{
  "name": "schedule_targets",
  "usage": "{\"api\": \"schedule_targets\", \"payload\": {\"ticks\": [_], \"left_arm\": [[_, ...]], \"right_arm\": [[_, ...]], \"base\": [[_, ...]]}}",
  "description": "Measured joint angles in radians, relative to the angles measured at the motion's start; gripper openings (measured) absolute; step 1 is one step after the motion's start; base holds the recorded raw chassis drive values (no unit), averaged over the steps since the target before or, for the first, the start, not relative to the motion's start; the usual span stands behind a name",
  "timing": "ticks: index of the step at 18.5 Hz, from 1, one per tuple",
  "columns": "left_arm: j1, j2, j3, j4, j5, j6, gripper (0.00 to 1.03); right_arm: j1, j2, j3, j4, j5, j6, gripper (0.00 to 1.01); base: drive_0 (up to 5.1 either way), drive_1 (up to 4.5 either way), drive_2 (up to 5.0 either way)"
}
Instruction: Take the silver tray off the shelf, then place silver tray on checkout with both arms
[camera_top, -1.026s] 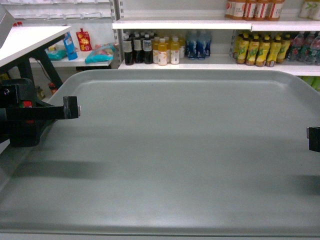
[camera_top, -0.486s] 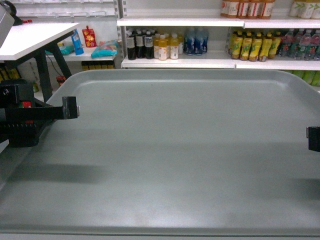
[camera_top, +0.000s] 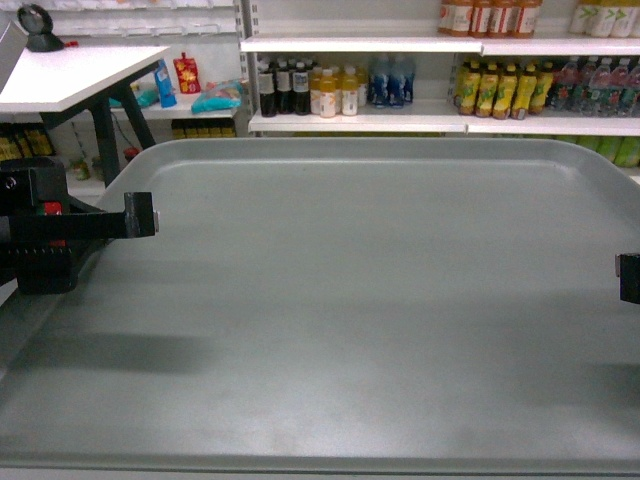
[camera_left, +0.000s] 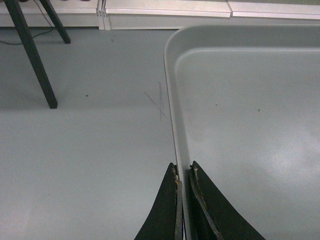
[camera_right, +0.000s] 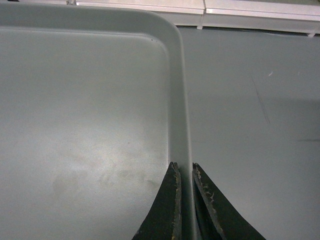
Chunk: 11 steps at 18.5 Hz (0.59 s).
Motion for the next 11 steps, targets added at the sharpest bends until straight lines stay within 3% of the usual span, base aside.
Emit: {"api": "schedule_targets", "payload": {"ticks": [11], "left_arm": [[-0.003,0.002,0.000,-0.001,0.000,0.000,0.04]], "right_arm": [[0.000,0.000,0.000,-0.001,0.002,0.000,0.03]], "base": [[0.0,0.00,0.0]]}}
